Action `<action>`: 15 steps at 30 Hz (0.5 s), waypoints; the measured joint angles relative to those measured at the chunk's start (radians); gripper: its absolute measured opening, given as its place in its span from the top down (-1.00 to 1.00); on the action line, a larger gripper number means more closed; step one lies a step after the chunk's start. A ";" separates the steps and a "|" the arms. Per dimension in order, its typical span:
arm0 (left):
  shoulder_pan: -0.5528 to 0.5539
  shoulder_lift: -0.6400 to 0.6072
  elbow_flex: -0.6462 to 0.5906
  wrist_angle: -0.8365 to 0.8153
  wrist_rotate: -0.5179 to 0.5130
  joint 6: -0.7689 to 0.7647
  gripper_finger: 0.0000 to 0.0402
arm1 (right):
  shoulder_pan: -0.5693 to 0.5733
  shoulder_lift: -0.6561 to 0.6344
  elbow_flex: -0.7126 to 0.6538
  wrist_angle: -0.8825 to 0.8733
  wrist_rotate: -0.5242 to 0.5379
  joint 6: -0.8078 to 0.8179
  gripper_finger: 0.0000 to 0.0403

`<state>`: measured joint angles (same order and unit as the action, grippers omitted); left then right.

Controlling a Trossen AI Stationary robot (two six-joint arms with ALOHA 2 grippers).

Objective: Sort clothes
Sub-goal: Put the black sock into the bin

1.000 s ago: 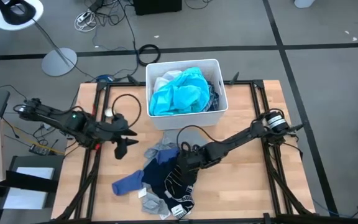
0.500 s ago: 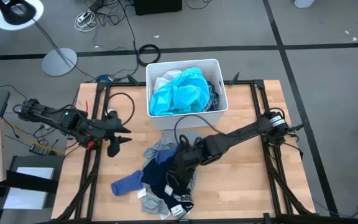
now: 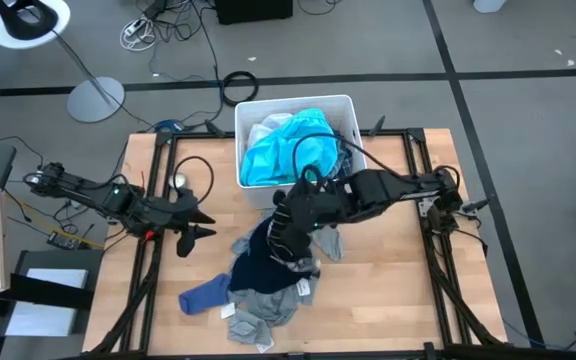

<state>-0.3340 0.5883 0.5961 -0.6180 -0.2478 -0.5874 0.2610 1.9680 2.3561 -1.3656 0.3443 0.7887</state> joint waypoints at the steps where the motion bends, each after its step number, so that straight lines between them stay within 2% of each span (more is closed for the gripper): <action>1: 0.000 0.000 0.000 0.001 0.000 -0.002 0.14 | -0.003 0.000 -0.004 0.001 -0.018 -0.002 0.97; 10: 0.000 -0.001 0.000 0.001 -0.002 -0.052 0.14 | -0.004 0.002 -0.062 0.009 -0.051 -0.052 0.81; 15: 0.000 0.000 0.000 0.000 -0.029 -0.053 0.14 | -0.008 0.002 -0.065 0.010 -0.052 -0.060 0.81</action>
<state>-0.3340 0.5880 0.5961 -0.6178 -0.2768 -0.6403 0.2531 1.9701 2.2910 -1.3552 0.2928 0.7288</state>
